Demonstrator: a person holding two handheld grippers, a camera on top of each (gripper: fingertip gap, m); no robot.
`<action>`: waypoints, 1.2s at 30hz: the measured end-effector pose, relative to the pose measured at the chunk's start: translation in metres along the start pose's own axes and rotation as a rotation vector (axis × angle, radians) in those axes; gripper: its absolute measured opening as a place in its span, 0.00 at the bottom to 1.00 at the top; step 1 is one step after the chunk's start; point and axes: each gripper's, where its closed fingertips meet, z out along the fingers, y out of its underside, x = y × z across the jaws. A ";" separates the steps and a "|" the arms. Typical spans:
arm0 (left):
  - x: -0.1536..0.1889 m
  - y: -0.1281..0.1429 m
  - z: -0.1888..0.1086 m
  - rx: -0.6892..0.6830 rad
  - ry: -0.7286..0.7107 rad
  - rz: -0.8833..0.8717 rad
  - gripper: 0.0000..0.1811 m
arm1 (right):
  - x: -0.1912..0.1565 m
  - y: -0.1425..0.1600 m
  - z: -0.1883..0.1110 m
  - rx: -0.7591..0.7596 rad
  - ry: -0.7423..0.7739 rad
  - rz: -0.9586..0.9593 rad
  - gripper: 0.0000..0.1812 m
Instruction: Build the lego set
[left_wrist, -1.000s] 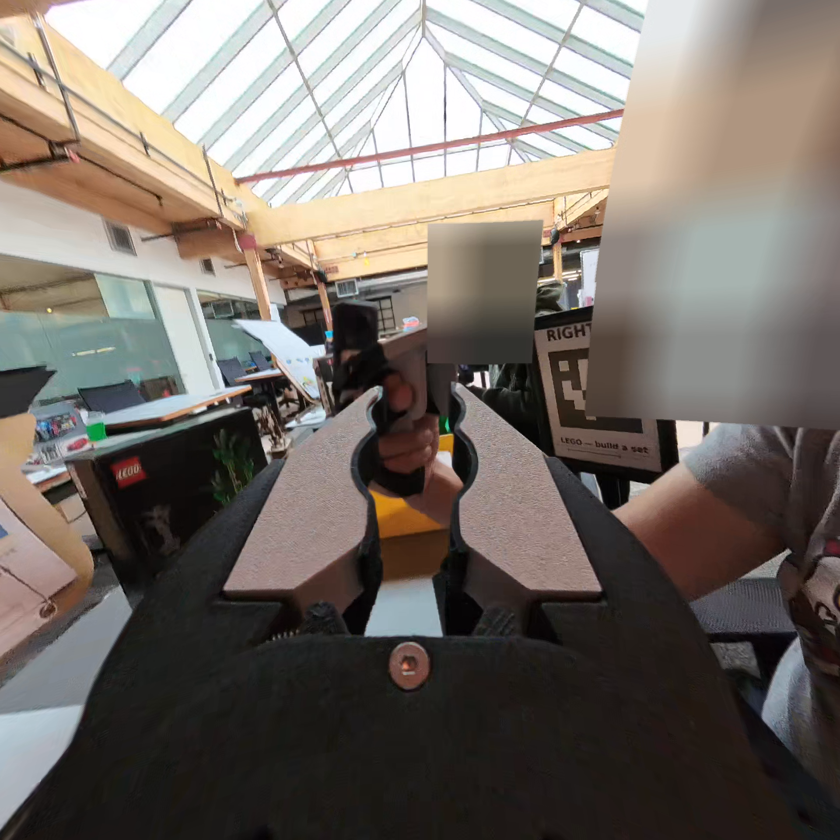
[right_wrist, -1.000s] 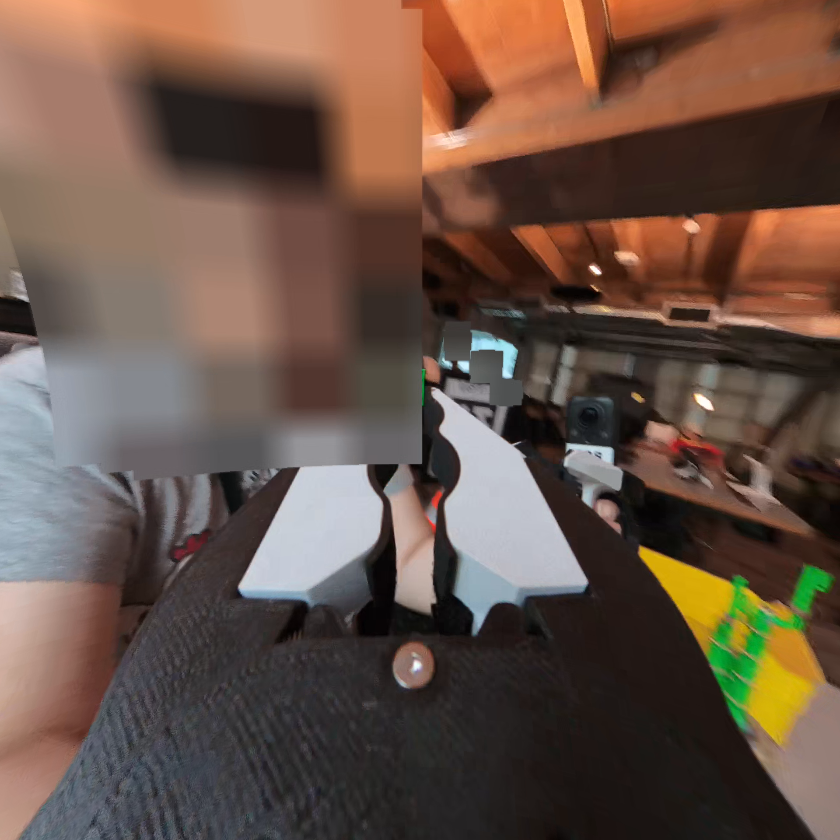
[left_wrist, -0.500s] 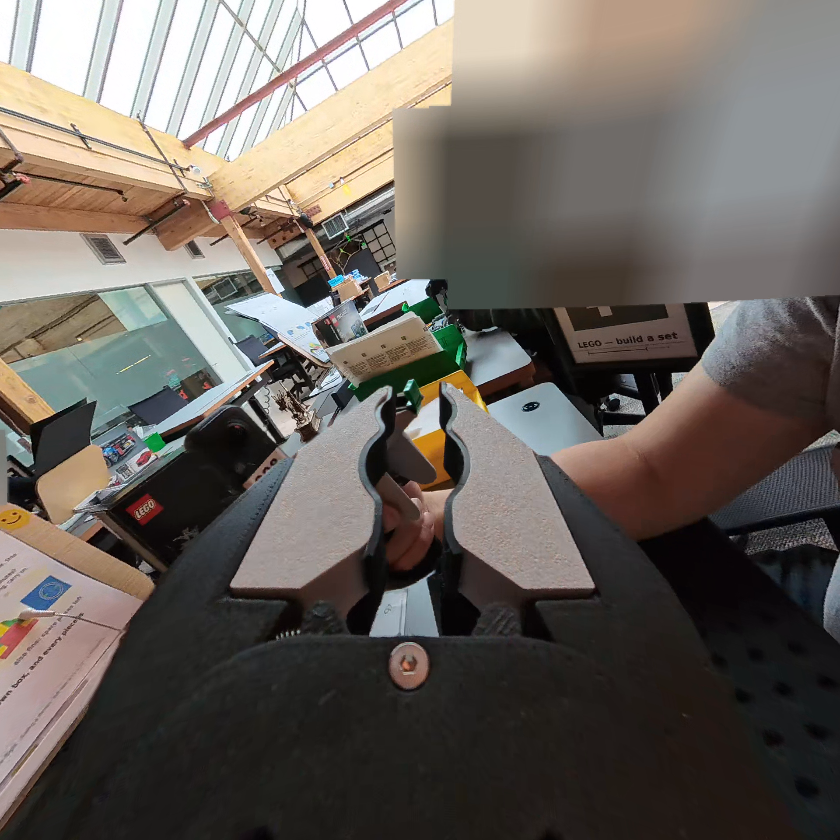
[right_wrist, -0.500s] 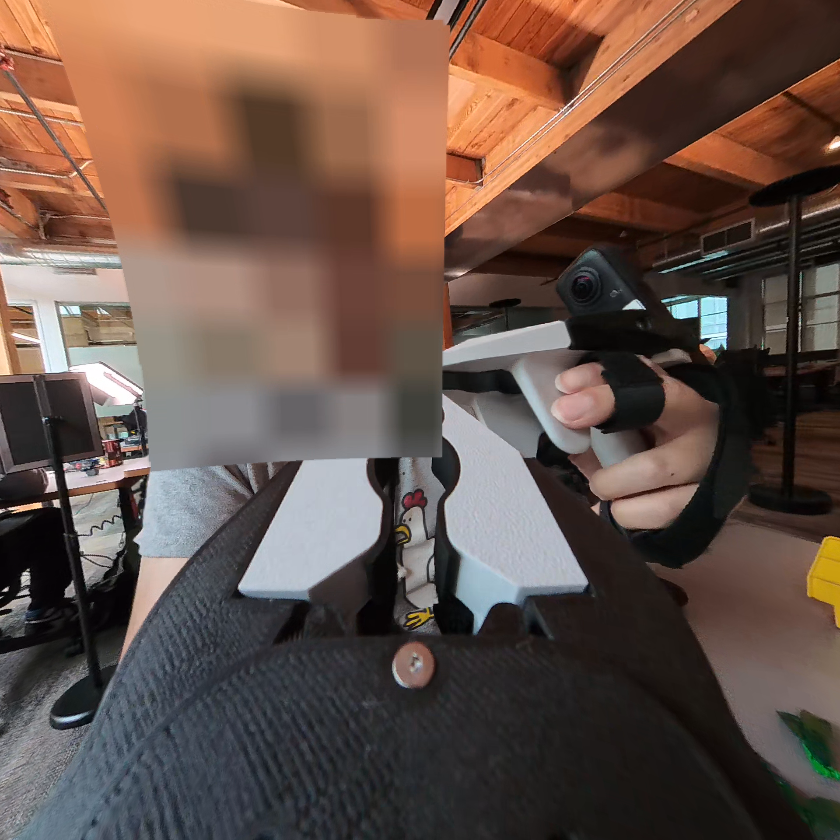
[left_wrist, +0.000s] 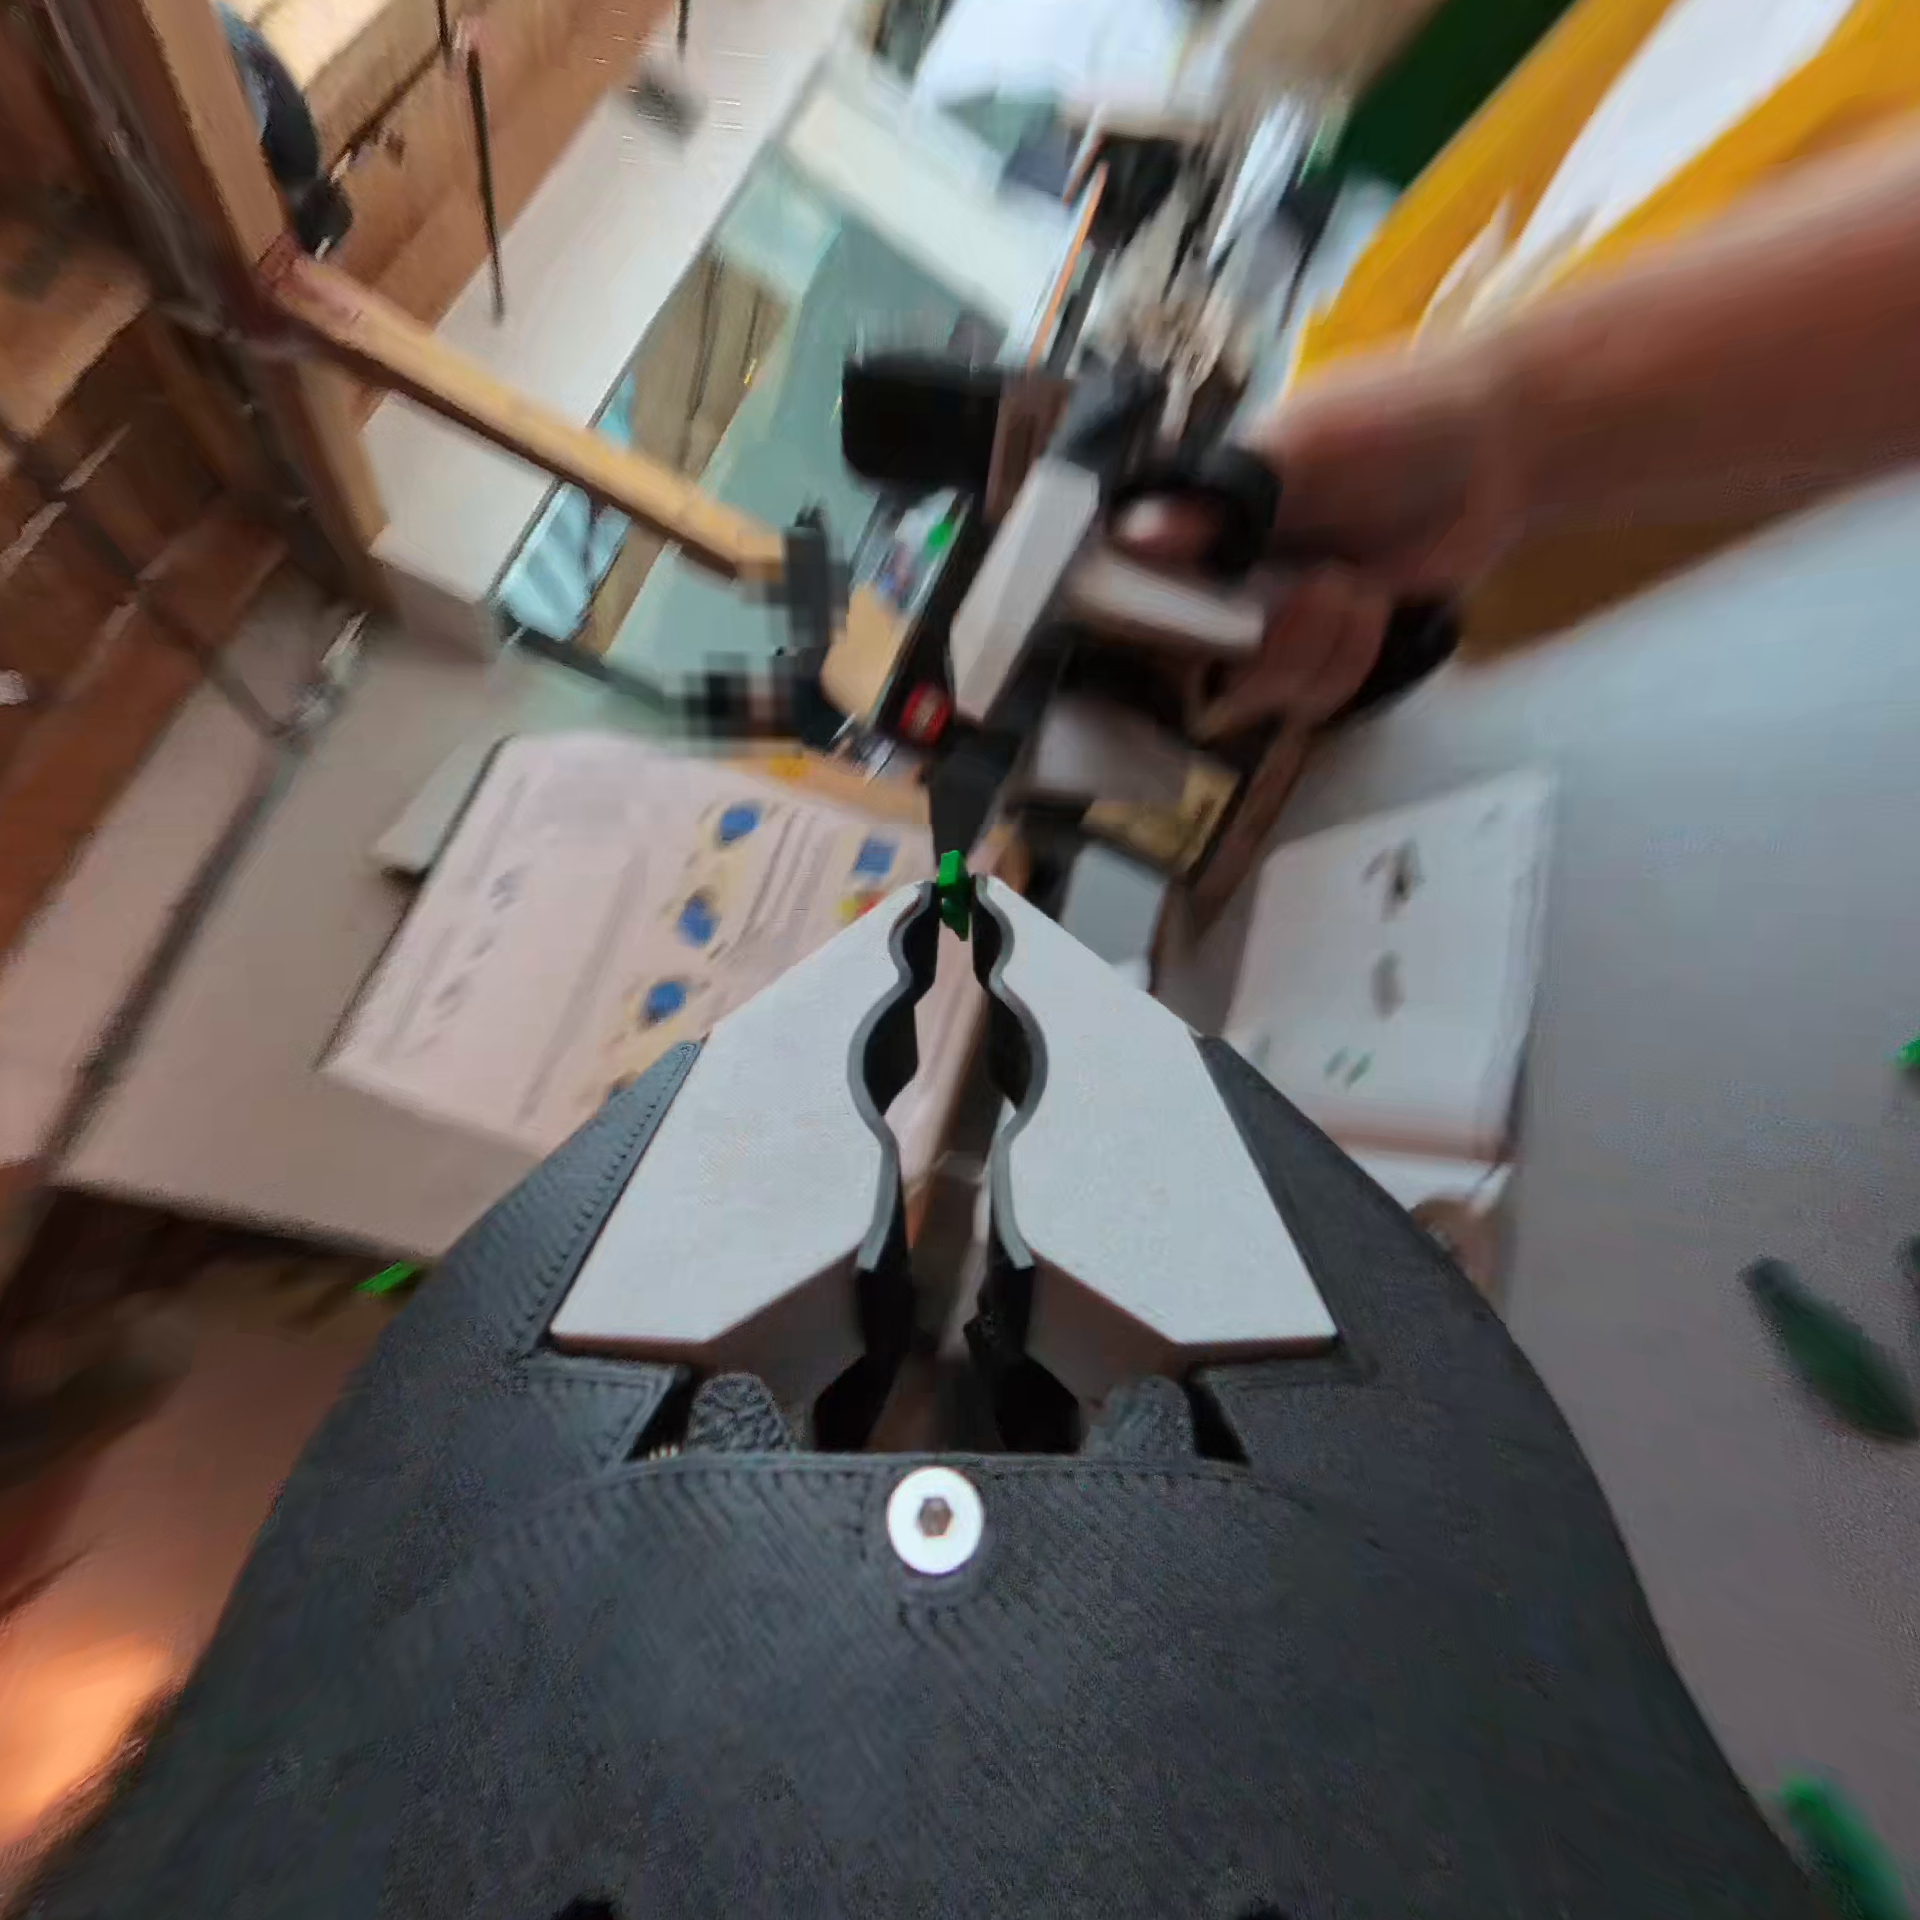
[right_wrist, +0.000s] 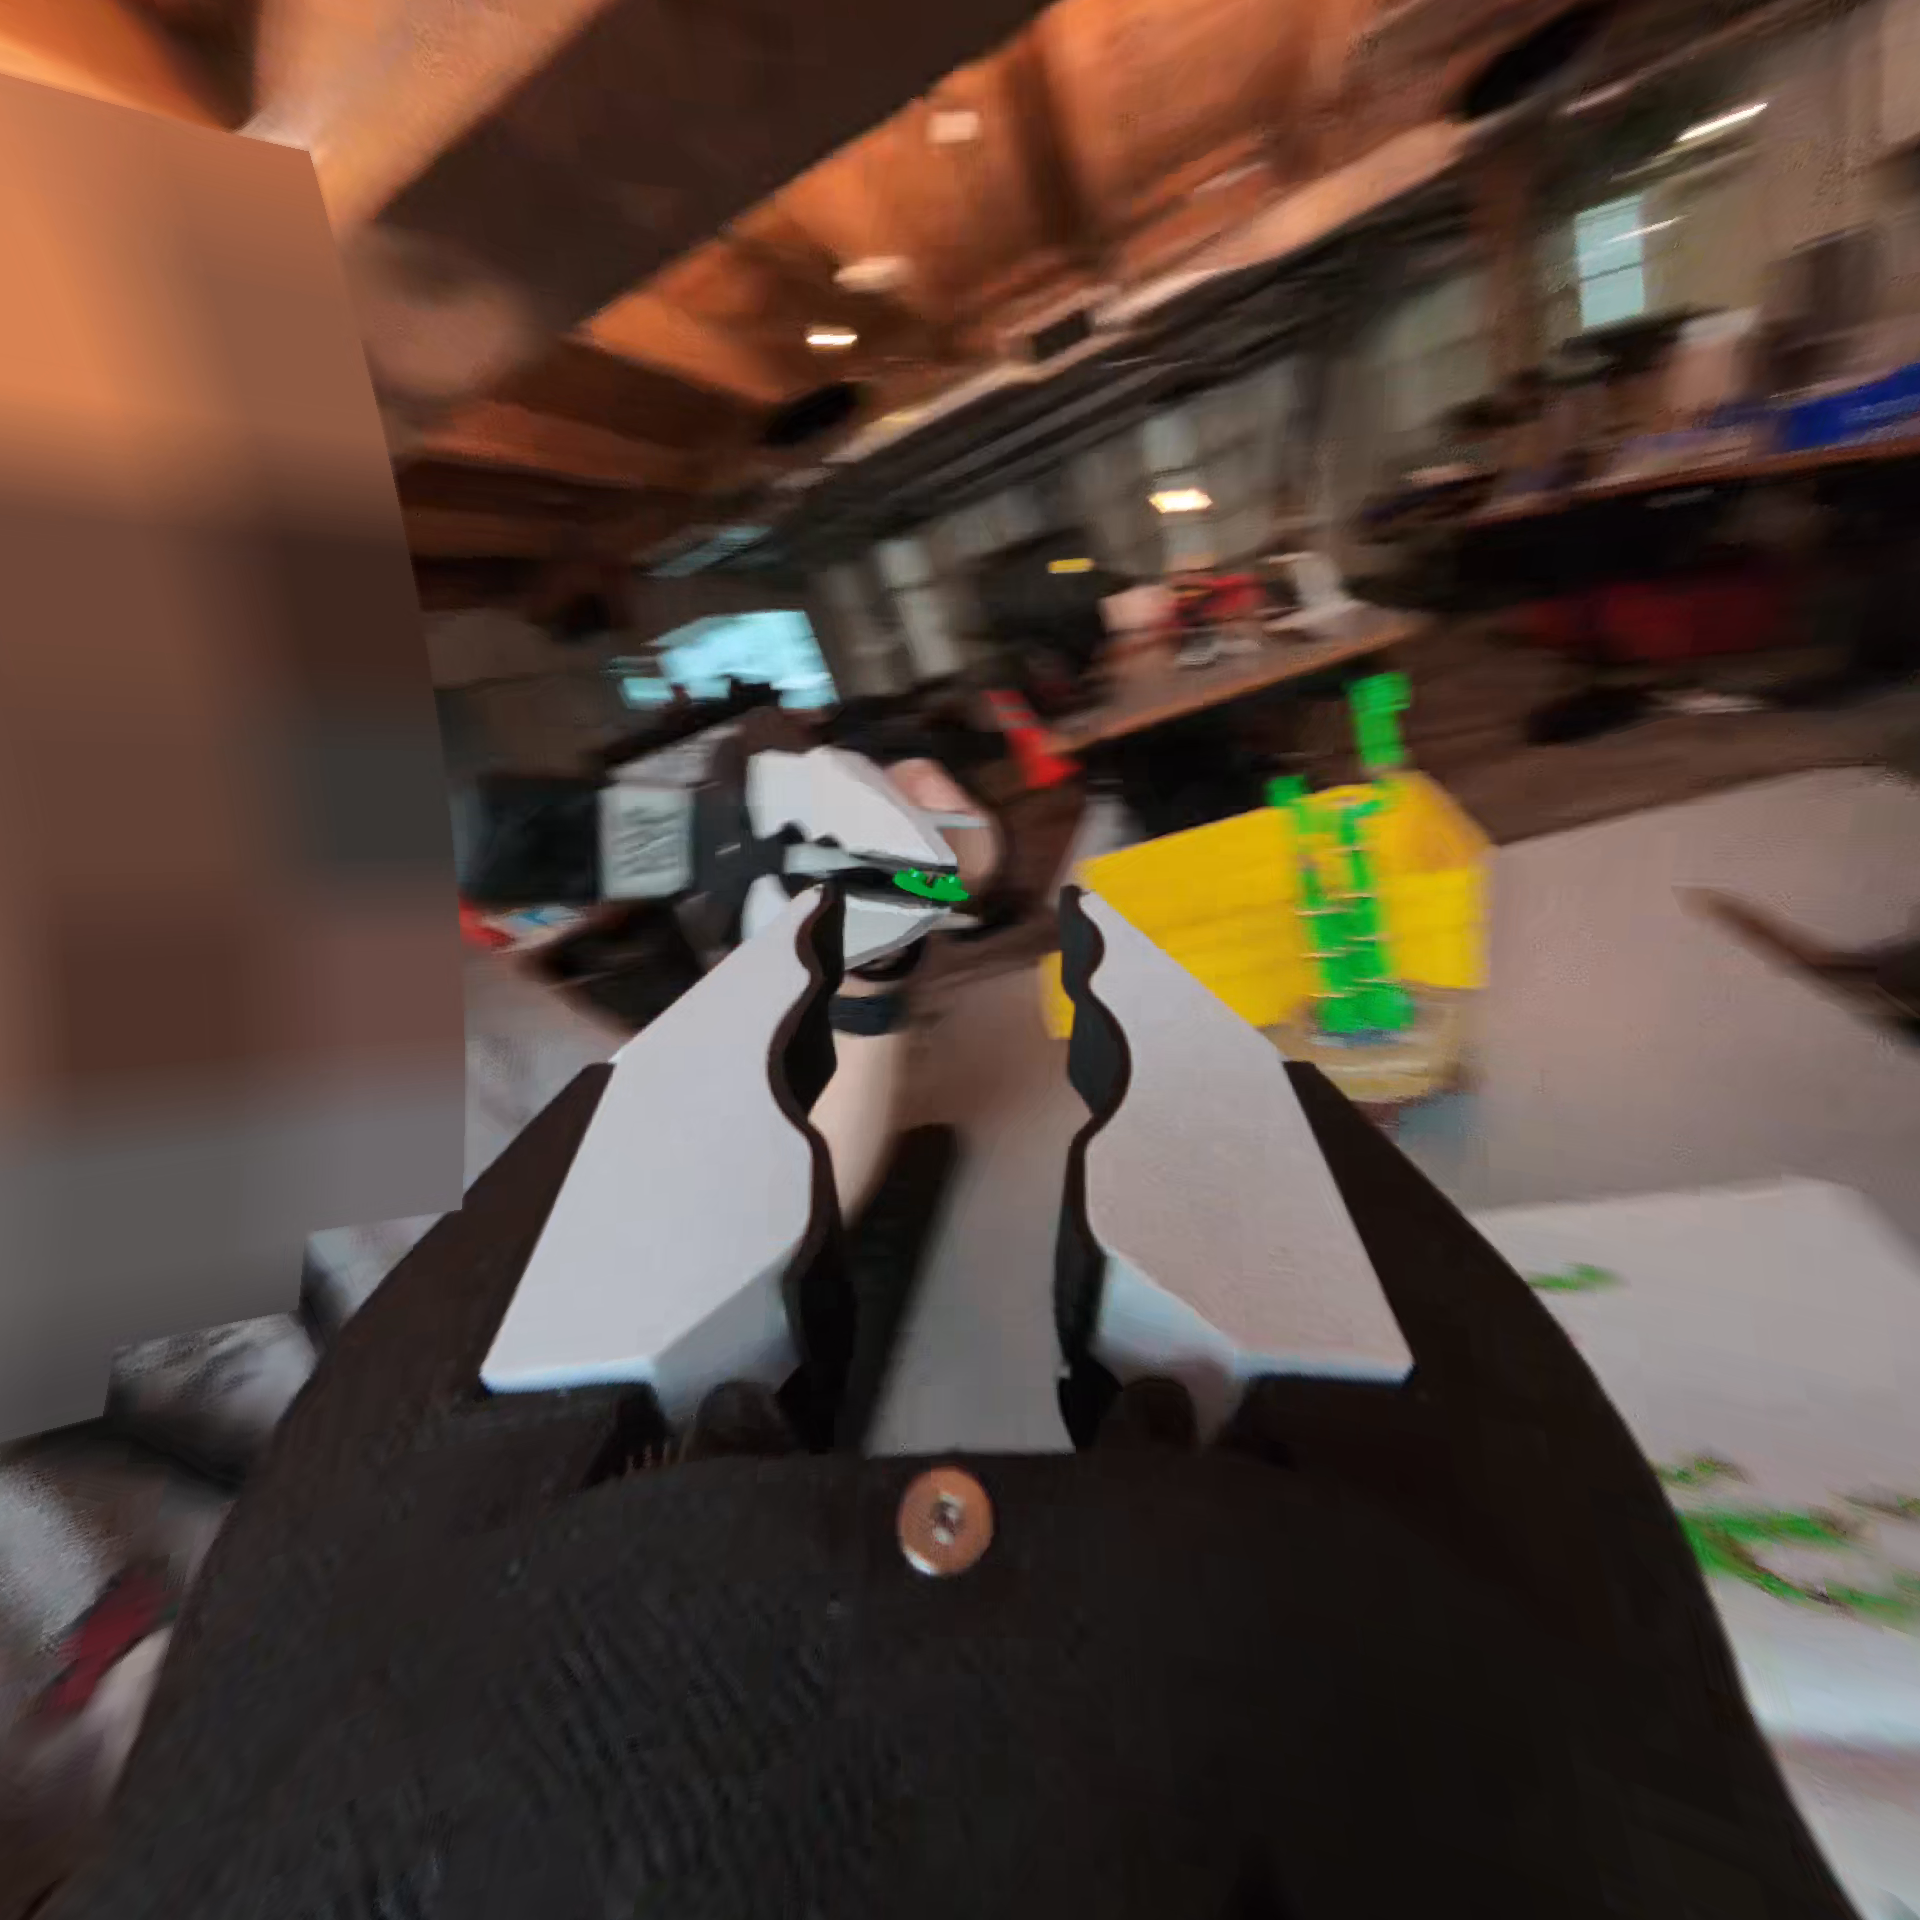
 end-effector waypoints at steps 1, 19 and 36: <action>-0.007 0.018 0.000 -0.130 -0.061 0.108 0.02 | 0.008 -0.010 -0.003 0.008 0.147 -0.085 0.24; -0.013 0.034 0.004 -0.324 -0.141 0.239 0.02 | 0.017 0.010 0.042 -0.255 0.638 -0.434 0.08; -0.007 0.011 0.001 -0.183 -0.127 0.253 0.02 | -0.001 0.011 0.033 -0.178 0.338 -0.250 0.04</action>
